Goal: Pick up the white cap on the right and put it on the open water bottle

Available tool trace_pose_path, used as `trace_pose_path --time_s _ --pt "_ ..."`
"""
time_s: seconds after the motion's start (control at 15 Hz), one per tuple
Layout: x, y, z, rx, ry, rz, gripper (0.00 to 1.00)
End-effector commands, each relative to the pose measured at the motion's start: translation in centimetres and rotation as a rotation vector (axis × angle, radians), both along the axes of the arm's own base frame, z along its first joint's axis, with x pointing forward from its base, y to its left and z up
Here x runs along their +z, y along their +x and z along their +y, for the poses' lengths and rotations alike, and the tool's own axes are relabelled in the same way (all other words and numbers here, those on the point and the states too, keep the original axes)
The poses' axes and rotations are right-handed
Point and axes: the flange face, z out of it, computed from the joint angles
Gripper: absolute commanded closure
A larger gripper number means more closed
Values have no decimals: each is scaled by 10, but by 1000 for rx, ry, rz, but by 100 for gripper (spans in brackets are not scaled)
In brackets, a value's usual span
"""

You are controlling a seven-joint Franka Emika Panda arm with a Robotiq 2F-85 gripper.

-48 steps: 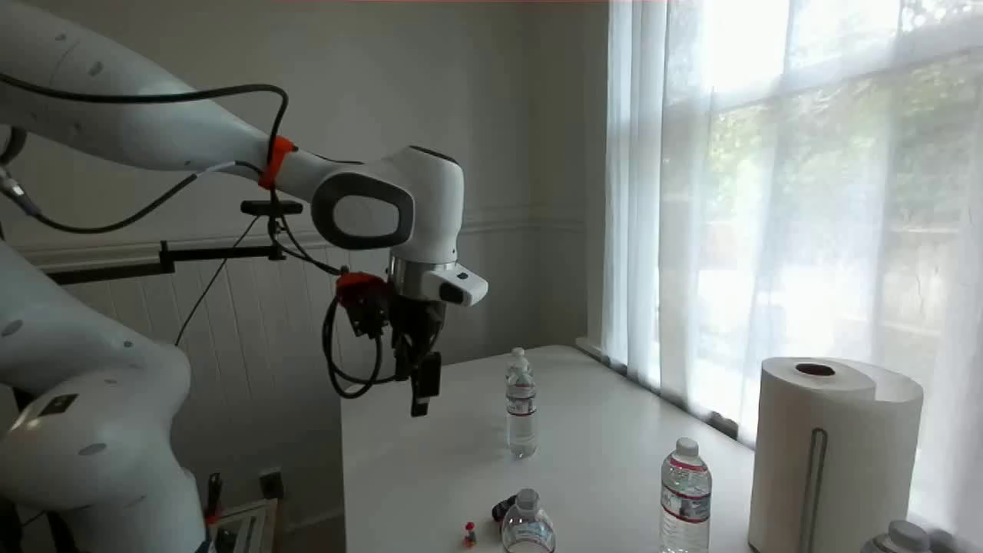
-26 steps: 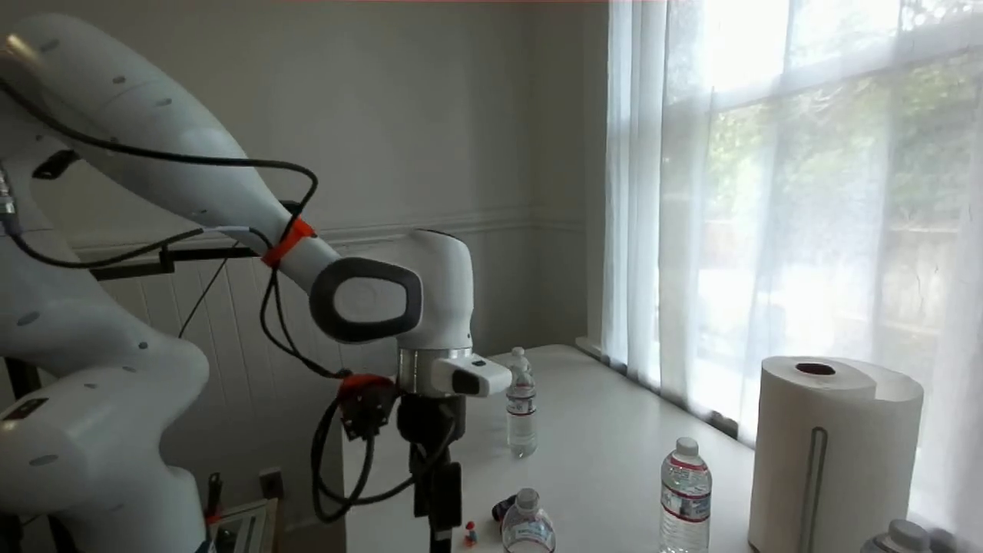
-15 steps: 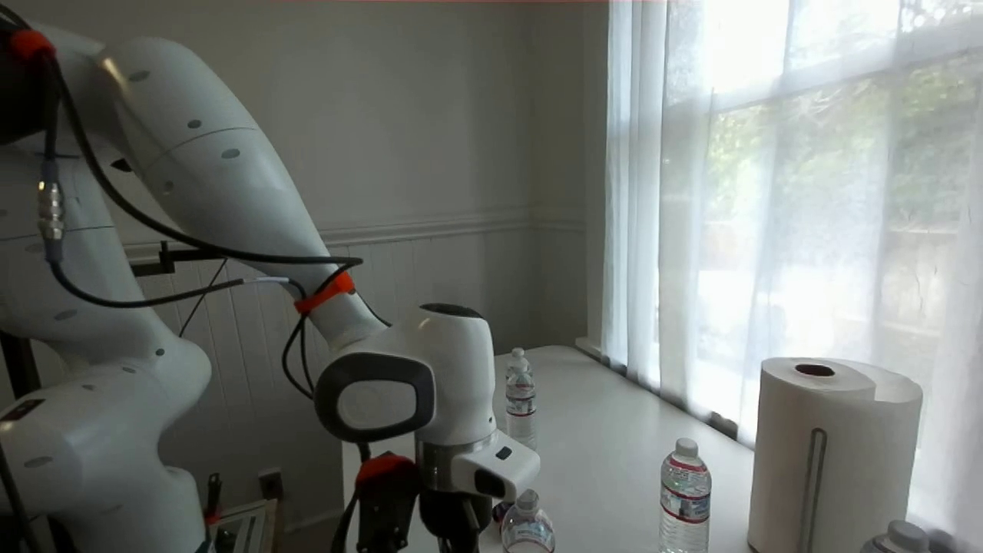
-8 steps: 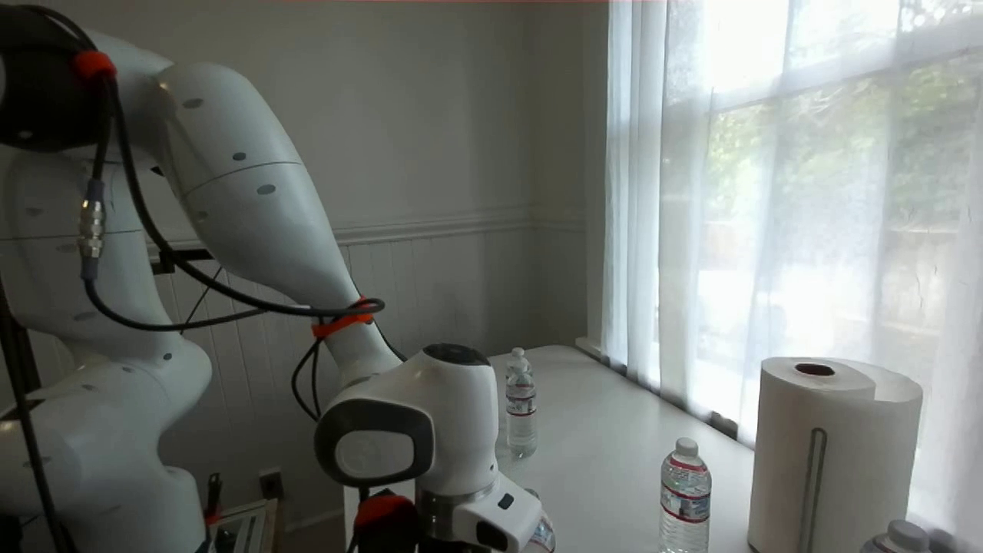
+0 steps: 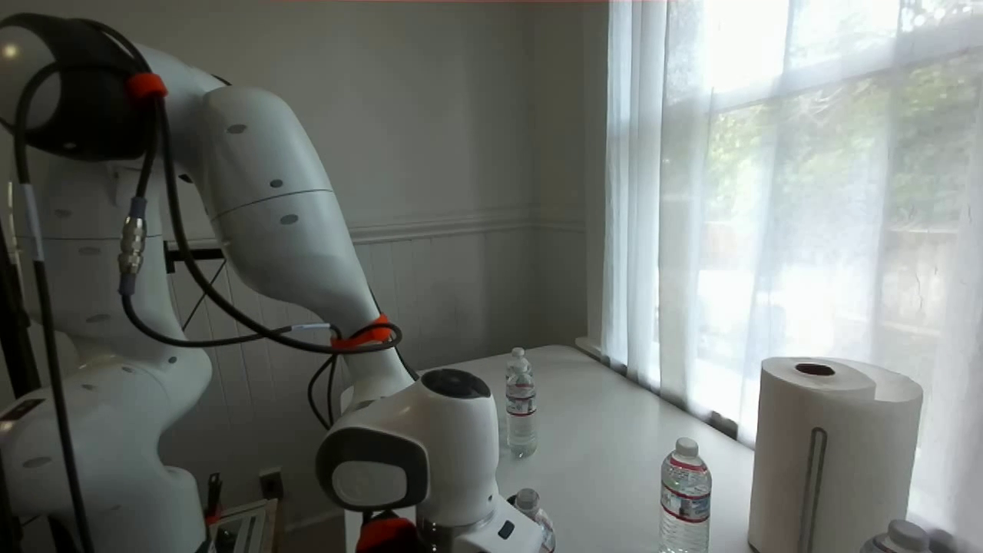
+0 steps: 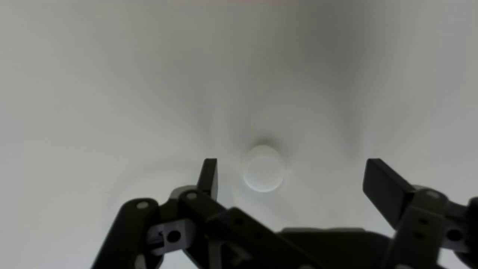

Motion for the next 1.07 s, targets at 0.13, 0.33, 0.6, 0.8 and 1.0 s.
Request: trace_pose_path --time_s 0.13,0.33,0.6,0.8,1.0 --pt "-10 -3 -2 -9 15 3 0" --pt "-10 -4 -5 -15 -1 0 4" --pt "-7 -4 -8 -22 -9 -14 26" --pt "-6 -3 -10 -27 -14 -23 37" --pt "-5 -3 -11 -30 -16 -29 48"
